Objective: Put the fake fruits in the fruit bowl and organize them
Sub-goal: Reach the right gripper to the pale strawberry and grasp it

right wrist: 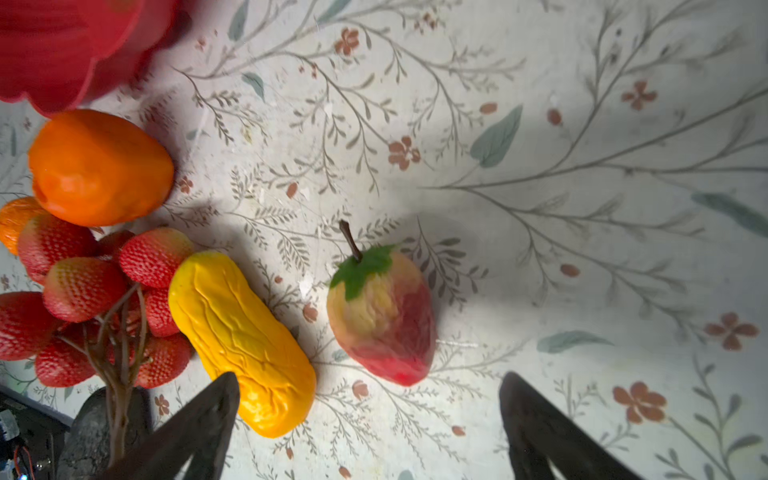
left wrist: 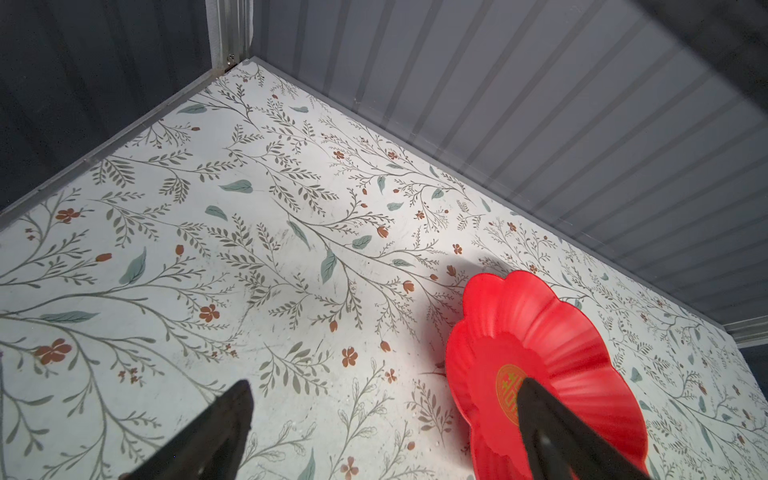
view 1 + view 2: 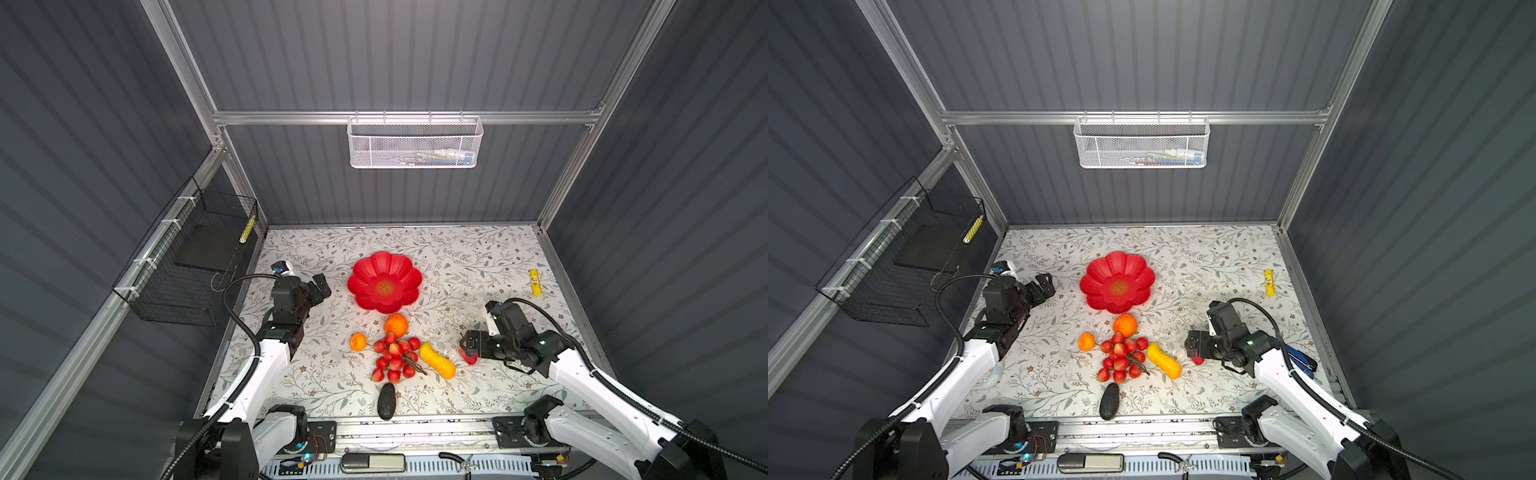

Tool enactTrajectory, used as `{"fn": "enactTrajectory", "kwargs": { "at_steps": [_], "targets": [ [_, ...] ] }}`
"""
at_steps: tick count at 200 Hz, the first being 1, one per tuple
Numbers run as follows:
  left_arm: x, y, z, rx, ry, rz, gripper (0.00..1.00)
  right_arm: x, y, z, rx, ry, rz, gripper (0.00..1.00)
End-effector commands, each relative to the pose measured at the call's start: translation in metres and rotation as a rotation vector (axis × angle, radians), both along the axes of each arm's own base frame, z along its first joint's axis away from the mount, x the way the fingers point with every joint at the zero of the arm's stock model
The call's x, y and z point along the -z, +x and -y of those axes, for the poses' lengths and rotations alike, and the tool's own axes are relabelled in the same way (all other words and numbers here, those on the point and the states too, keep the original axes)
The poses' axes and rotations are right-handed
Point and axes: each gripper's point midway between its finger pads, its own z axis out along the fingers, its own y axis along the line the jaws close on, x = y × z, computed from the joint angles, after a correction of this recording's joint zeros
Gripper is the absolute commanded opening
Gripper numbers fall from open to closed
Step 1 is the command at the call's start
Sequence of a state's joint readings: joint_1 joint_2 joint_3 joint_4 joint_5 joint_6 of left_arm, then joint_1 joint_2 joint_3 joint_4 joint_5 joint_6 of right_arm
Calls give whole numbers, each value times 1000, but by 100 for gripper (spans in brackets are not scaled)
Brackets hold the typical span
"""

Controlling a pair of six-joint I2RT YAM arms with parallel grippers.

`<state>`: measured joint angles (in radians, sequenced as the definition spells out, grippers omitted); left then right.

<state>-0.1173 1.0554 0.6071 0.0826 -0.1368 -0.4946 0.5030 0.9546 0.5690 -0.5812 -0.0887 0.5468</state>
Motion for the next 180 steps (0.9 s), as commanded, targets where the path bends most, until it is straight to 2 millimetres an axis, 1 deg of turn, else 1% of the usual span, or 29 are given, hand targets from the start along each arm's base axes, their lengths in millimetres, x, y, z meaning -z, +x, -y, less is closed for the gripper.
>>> {"fn": "enactTrajectory", "kwargs": {
  "at_steps": [1,36,41,44,49,75,101,126,140,150,167,180],
  "targets": [
    [9,-8,1,-3,-21,-22,99,10,-1,0,32,-31,-29,96],
    [12,-7,2,-1,-32,-40,99,24,11,-6,27,-82,-30,94],
    [13,-7,2,-2,-33,-41,100,23,14,-7,29,-84,-19,93],
    [13,-7,2,-3,-34,-40,99,28,14,-5,33,-102,-36,92],
    [14,-7,2,-3,-35,-42,100,31,16,-5,38,-113,-37,91],
    [15,-8,3,0,-40,-44,100,36,24,-7,46,-130,-27,79],
    [15,-9,3,1,-35,-45,100,41,26,-9,44,-139,-23,69],
    [14,-10,2,0,-35,-43,100,41,27,-12,37,-137,-16,53],
    [16,-11,2,-1,-37,-48,100,37,28,-13,28,-145,-4,45],
    [16,-12,2,-3,-39,-47,100,29,30,-13,21,-153,16,41],
    [16,-15,2,-3,-42,-46,100,3,39,-14,13,-159,91,38],
    [17,-16,2,-6,-50,-46,100,-25,51,-19,2,-143,171,37]
  ]
}}
